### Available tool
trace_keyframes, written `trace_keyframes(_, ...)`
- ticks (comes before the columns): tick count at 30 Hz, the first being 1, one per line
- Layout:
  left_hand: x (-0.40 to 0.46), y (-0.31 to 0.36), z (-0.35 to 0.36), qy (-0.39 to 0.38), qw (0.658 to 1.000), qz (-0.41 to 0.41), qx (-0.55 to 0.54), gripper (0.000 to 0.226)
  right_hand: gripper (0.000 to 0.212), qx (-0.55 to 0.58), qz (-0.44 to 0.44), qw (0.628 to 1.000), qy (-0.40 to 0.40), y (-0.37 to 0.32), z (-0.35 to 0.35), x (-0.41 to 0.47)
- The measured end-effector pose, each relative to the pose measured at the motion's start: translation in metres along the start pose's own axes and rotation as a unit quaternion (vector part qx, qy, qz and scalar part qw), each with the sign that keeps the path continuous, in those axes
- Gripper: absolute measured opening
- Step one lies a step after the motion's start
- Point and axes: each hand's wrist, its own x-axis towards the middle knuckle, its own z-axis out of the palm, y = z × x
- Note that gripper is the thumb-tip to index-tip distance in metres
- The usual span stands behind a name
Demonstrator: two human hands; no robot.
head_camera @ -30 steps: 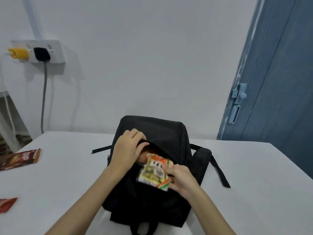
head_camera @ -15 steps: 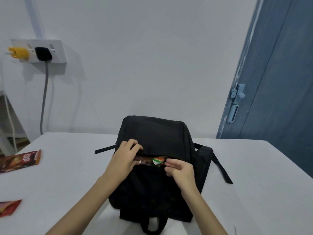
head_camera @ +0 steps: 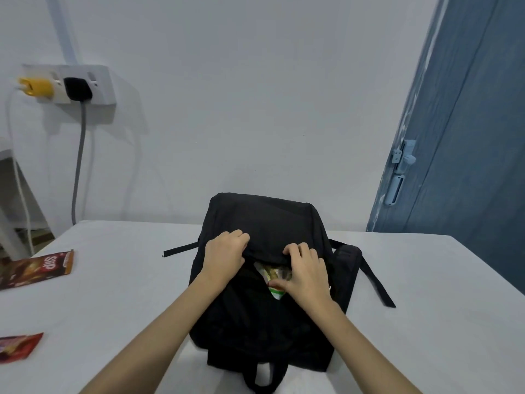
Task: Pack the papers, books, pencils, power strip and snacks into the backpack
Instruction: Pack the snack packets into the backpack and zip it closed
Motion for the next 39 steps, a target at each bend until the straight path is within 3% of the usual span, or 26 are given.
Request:
trace_keyframes(2, 0.003, 0.002, 0.001, 0.018, 1.000, -0.010, 0.005, 0.045, 0.052, -0.005, 0.000, 0.999, 0.053, 0.000, 0.009, 0.002)
trace_keyframes(6, -0.001, 0.001, -0.001, 0.019, 1.000, 0.007, 0.021, 0.045, 0.024, 0.064, 0.067, 0.995, 0.022, 0.012, -0.008, 0.013)
trace_keyframes(9, -0.003, 0.007, -0.006, 0.017, 0.998, 0.014, 0.053, 0.047, 0.027, 0.084, 0.112, 0.987, 0.073, 0.018, -0.018, 0.022)
trace_keyframes(11, -0.002, 0.021, -0.010, -0.024, 0.997, 0.033, 0.068, 0.049, 0.027, 0.080, 0.136, 0.984, 0.080, 0.015, -0.021, 0.032)
trace_keyframes(14, 0.003, 0.043, -0.004, -0.019, 0.995, 0.095, 0.005, 0.050, 0.024, 0.073, 0.137, 0.987, 0.046, 0.013, -0.020, 0.042)
trace_keyframes(16, 0.007, 0.053, 0.001, -0.030, 0.993, 0.111, -0.006, 0.053, 0.026, 0.163, 0.122, 0.979, 0.019, 0.023, -0.019, 0.042)
trace_keyframes(19, 0.011, 0.062, 0.016, -0.056, 0.993, 0.099, -0.019, 0.050, 0.027, 0.328, 0.110, 0.933, -0.096, 0.045, -0.032, 0.032)
trace_keyframes(21, 0.012, 0.070, 0.021, -0.057, 0.993, 0.099, 0.000, 0.044, 0.031, 0.378, 0.102, 0.909, -0.139, 0.058, -0.037, 0.021)
trace_keyframes(24, 0.019, 0.079, 0.023, -0.038, 0.995, 0.094, 0.017, 0.041, 0.033, 0.334, 0.094, 0.933, -0.093, 0.065, -0.033, 0.010)
trace_keyframes(30, 0.039, 0.087, 0.026, -0.071, 0.995, 0.066, 0.025, 0.042, 0.022, 0.253, 0.013, 0.967, 0.010, 0.056, -0.017, 0.001)
trace_keyframes(33, 0.037, 0.079, 0.011, -0.177, 0.981, 0.071, 0.043, 0.016, 0.024, 0.191, -0.044, 0.979, -0.049, 0.060, -0.012, -0.002)
trace_keyframes(35, 0.028, 0.065, -0.001, -0.261, 0.960, 0.071, 0.069, 0.023, 0.031, 0.139, -0.062, 0.982, -0.107, 0.062, -0.007, -0.004)
trace_keyframes(39, 0.002, 0.039, -0.017, -0.308, 0.944, 0.104, 0.048, 0.035, 0.035, 0.050, -0.055, 0.982, -0.173, 0.052, -0.014, 0.007)
